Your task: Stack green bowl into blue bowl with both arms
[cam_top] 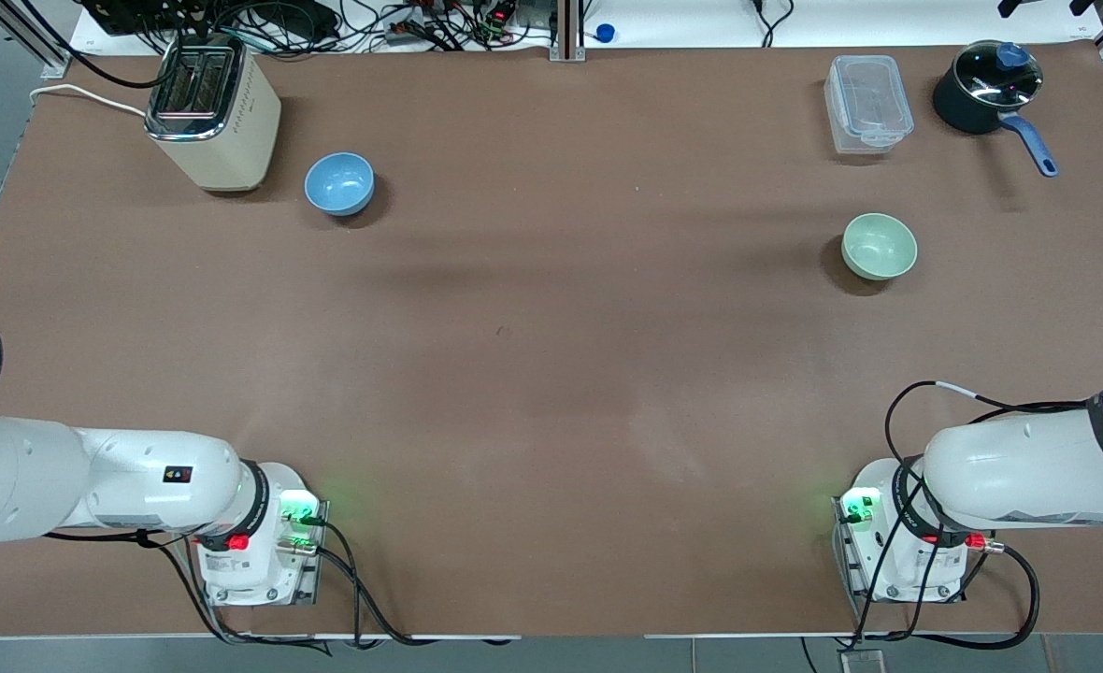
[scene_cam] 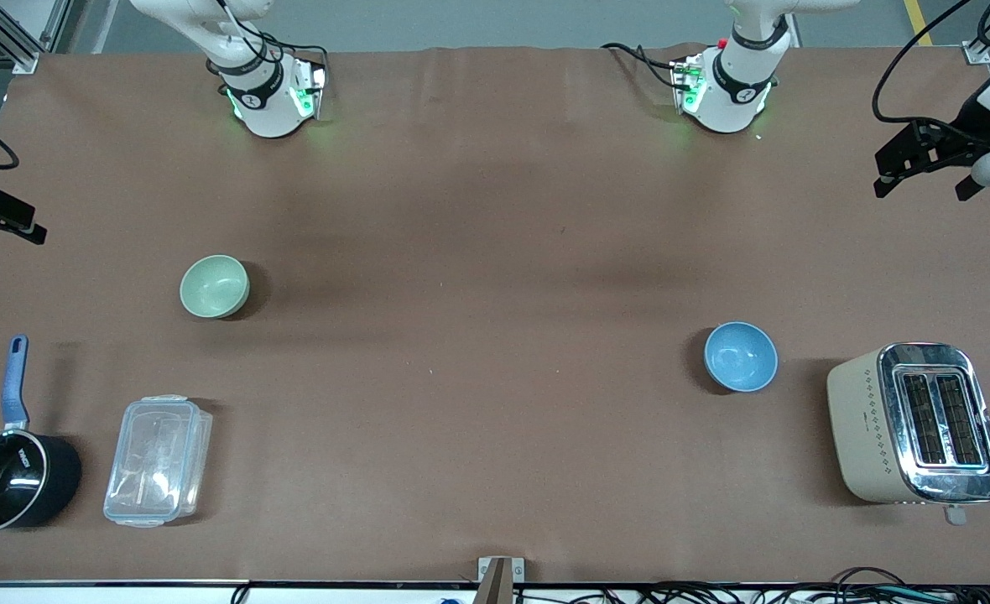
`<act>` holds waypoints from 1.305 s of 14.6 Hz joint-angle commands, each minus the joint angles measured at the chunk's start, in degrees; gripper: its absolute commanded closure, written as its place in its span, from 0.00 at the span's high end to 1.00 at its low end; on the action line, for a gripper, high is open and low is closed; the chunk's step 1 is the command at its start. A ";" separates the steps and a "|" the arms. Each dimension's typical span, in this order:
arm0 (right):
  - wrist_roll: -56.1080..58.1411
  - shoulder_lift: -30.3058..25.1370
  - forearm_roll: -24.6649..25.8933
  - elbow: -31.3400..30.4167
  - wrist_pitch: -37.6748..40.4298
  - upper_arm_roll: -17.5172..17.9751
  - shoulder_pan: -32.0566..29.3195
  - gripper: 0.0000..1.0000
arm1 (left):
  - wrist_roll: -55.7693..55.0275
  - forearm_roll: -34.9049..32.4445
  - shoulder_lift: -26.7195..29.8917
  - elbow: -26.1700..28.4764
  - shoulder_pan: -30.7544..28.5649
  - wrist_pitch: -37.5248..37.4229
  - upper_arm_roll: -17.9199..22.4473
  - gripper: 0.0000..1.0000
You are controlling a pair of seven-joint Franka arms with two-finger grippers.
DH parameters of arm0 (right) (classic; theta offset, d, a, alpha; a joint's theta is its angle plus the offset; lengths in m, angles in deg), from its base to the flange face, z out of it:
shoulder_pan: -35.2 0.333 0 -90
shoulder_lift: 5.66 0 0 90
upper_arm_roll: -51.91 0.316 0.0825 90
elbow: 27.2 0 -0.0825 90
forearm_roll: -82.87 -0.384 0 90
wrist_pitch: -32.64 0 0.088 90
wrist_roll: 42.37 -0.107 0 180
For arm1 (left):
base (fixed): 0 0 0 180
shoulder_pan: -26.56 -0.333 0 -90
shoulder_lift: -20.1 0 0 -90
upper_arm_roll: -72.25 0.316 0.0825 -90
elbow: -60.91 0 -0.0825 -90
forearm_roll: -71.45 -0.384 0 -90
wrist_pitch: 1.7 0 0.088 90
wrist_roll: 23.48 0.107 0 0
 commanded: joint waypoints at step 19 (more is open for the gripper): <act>1.13 -1.52 -0.77 -5.48 -2.47 0.46 -3.79 0.99 | 1.04 -2.37 -21.31 13.40 -1.55 28.11 -0.11 1.00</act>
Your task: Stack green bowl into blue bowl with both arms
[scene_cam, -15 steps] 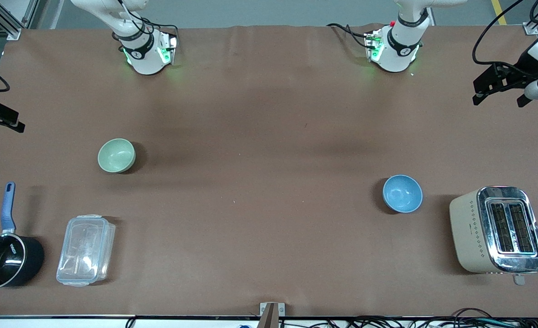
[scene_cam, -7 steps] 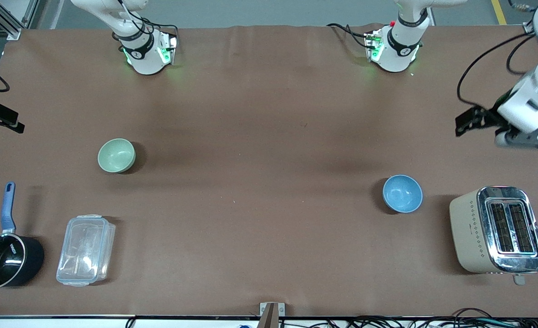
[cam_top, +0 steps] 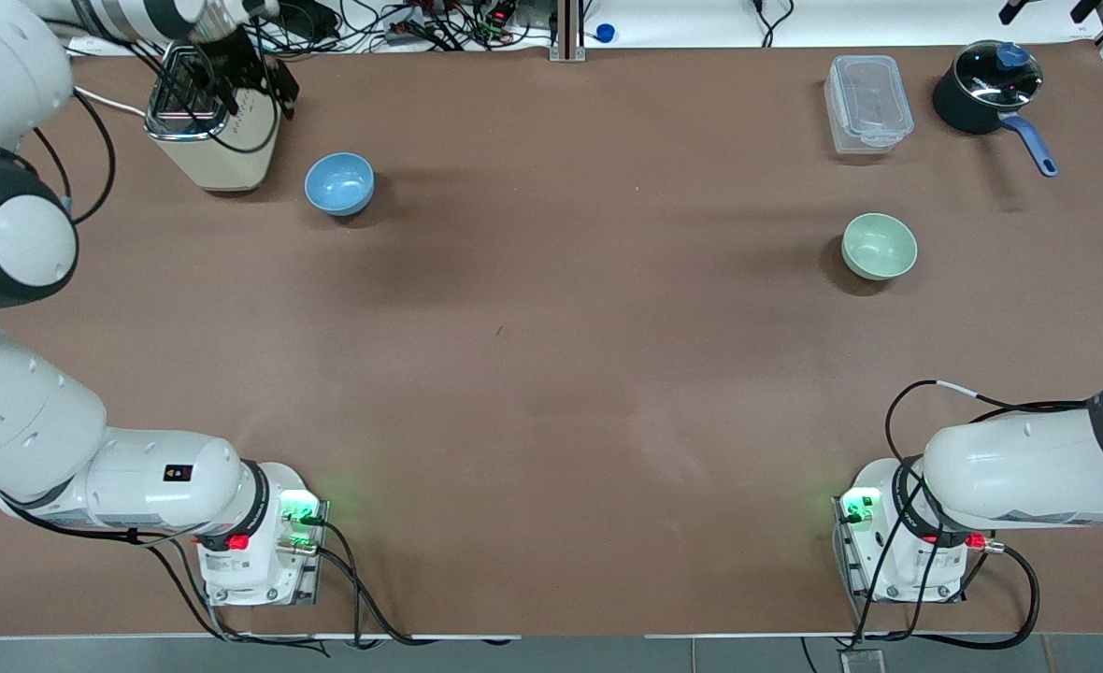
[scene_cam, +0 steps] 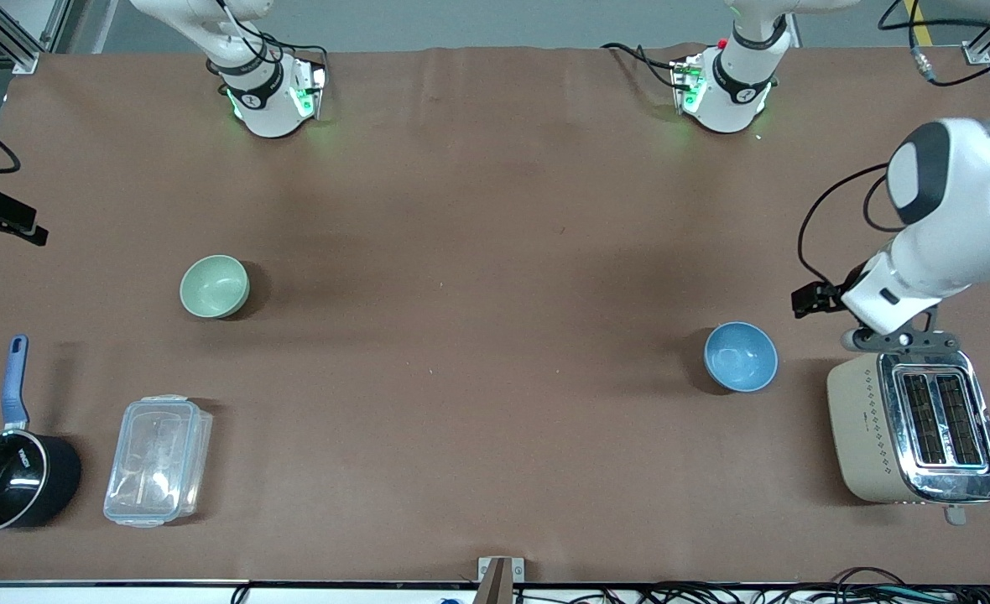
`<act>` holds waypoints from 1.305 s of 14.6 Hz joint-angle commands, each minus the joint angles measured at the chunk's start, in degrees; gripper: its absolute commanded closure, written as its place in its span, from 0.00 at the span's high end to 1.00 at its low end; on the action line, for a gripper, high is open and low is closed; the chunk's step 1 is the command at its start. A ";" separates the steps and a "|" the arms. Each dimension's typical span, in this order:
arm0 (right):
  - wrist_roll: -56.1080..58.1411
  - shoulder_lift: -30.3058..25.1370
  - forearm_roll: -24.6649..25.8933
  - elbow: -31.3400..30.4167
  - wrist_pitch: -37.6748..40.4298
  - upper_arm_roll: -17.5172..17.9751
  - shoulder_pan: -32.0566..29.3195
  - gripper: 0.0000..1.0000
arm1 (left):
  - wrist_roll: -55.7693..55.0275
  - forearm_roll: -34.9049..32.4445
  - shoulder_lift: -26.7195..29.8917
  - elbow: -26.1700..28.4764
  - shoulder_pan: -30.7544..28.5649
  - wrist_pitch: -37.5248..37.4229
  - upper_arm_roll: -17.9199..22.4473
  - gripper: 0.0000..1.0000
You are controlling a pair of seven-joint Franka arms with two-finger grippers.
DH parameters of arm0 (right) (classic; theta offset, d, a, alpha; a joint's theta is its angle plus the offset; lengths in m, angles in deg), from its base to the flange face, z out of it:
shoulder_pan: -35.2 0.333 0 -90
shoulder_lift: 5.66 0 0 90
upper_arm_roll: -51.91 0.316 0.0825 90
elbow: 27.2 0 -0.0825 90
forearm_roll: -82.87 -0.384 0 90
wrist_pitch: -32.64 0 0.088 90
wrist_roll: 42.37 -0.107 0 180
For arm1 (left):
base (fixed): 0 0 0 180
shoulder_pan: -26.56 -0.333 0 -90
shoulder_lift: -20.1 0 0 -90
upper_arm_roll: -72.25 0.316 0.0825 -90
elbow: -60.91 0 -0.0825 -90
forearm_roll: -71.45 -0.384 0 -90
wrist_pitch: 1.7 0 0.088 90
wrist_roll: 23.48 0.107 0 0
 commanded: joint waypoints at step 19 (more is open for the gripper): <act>31.02 13.55 -25.03 -39.68 -40.18 0.47 -11.35 0.88 | -3.10 1.51 -21.64 -4.99 -0.02 14.54 -0.12 0.10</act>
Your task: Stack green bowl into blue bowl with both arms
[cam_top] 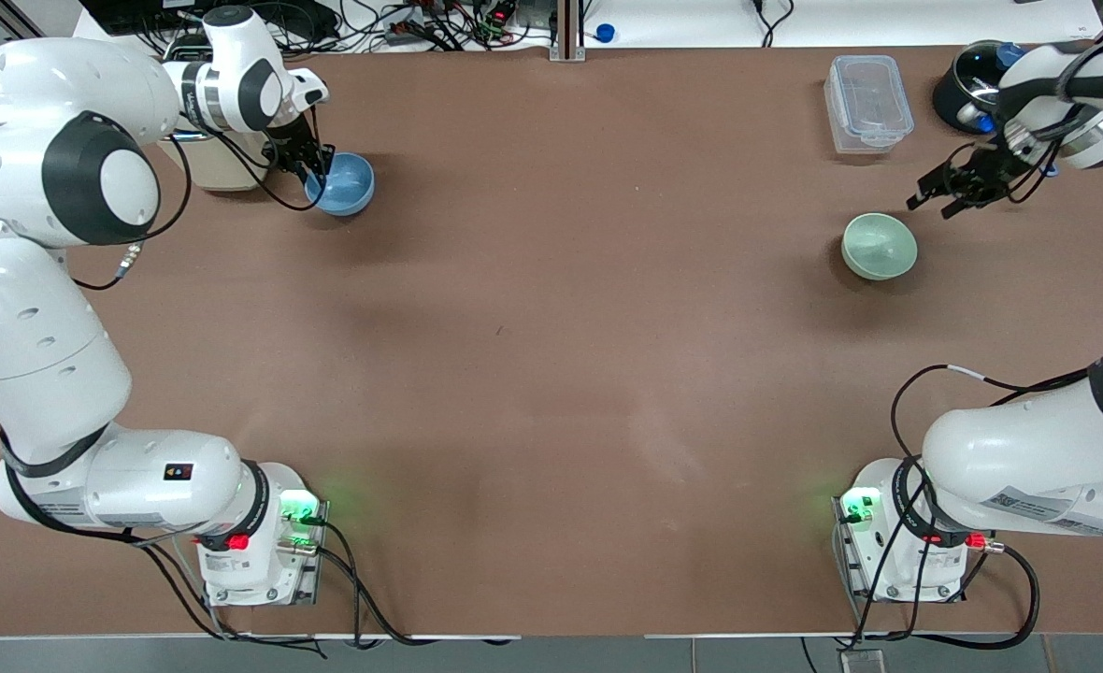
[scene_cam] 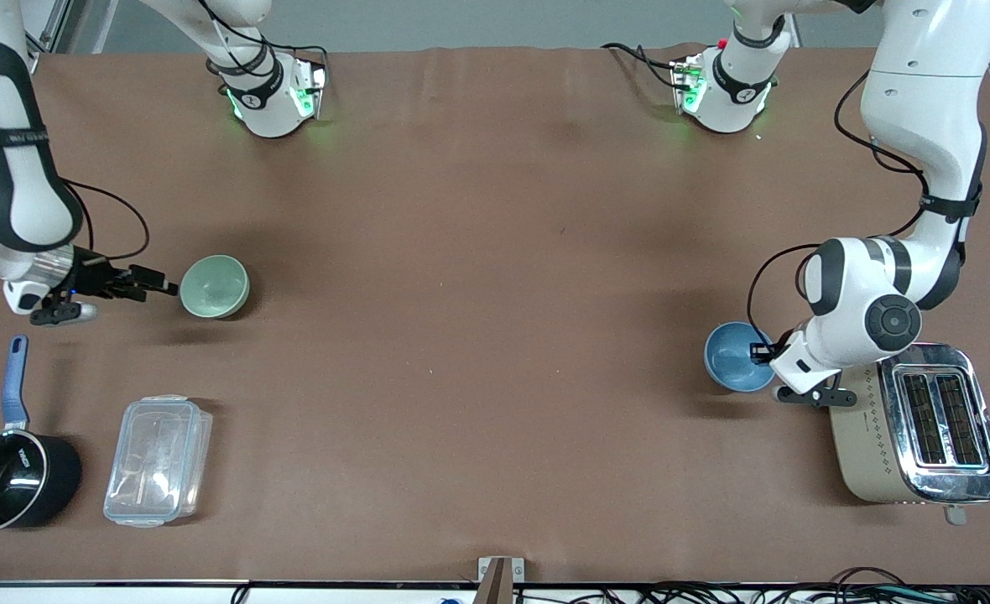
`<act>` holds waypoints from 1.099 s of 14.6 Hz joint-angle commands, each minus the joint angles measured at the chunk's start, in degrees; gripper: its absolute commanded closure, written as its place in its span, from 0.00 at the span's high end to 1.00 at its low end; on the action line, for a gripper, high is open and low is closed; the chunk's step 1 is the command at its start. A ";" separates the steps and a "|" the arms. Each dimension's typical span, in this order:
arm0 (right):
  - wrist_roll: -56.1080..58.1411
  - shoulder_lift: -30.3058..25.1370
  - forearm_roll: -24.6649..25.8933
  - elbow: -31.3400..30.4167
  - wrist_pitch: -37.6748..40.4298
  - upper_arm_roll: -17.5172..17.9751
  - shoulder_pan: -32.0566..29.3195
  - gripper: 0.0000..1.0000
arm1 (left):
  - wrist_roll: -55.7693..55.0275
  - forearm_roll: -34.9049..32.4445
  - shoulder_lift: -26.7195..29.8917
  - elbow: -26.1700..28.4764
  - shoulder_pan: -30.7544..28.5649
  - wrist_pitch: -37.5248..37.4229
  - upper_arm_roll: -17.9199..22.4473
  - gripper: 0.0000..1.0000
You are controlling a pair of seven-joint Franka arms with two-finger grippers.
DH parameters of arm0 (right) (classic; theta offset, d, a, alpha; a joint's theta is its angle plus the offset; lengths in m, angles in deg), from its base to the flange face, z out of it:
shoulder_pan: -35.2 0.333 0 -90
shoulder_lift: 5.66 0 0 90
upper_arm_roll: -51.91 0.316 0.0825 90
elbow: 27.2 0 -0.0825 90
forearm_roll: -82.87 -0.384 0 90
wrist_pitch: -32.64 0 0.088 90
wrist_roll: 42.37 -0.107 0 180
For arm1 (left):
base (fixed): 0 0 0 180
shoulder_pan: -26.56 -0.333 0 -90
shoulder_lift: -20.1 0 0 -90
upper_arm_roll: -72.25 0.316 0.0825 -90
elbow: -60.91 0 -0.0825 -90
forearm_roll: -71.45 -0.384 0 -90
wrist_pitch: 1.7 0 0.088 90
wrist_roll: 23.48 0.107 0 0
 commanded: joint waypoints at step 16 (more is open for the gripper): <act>1.14 2.24 -1.53 -0.11 -1.11 0.46 0.26 0.00 | -46.19 2.19 -6.29 -16.12 15.21 -1.82 -17.30 0.00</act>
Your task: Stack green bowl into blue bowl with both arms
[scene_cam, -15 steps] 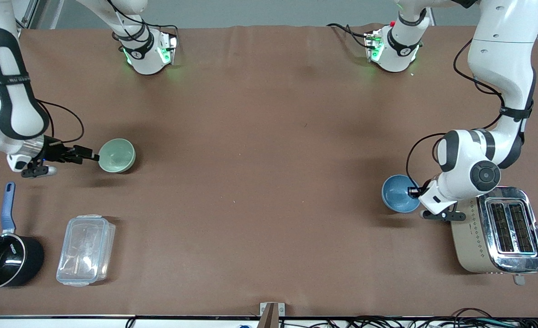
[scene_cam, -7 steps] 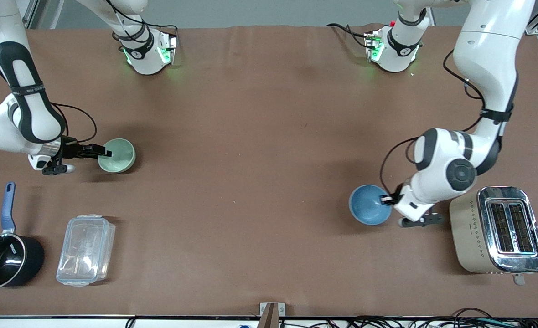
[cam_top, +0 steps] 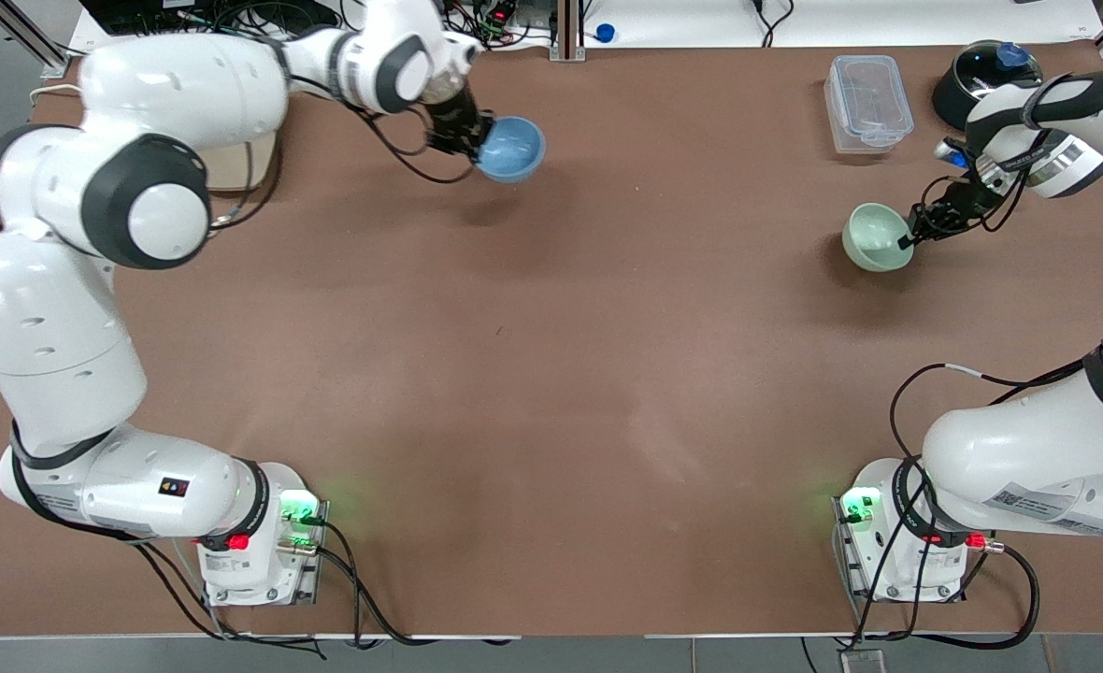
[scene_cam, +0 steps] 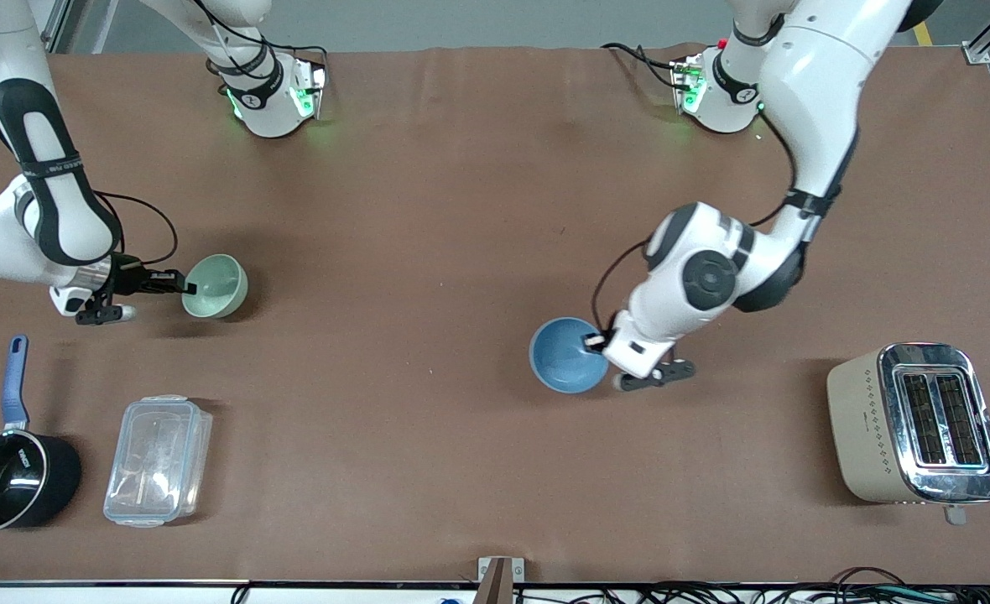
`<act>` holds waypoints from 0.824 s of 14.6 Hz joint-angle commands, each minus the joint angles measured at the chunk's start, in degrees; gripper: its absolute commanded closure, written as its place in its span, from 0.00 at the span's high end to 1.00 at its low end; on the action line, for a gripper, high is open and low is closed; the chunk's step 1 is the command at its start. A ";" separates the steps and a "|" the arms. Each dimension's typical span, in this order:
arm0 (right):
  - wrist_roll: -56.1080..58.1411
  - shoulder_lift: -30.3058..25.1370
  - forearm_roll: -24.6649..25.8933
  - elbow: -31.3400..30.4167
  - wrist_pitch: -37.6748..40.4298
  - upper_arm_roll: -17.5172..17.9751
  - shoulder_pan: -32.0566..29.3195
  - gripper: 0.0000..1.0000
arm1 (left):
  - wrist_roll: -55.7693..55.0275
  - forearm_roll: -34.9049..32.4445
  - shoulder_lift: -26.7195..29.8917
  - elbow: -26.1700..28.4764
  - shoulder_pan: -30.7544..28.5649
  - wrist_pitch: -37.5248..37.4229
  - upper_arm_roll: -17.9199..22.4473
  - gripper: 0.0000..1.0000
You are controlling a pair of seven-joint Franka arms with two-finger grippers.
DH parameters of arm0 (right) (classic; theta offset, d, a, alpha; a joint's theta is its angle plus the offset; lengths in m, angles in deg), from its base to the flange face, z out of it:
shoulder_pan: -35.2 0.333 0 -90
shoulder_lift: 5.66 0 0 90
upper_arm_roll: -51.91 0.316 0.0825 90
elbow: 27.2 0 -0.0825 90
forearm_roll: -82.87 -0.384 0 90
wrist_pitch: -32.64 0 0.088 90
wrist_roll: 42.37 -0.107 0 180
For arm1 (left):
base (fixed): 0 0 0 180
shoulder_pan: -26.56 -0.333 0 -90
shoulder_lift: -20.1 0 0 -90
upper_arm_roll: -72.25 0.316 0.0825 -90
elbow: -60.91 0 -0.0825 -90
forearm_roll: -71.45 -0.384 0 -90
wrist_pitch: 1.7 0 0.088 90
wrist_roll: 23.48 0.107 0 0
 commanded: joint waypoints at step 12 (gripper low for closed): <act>-43.23 -8.19 -0.59 6.02 1.56 0.36 26.74 0.00 | -10.65 0.19 -11.51 -7.27 12.77 7.25 0.85 0.18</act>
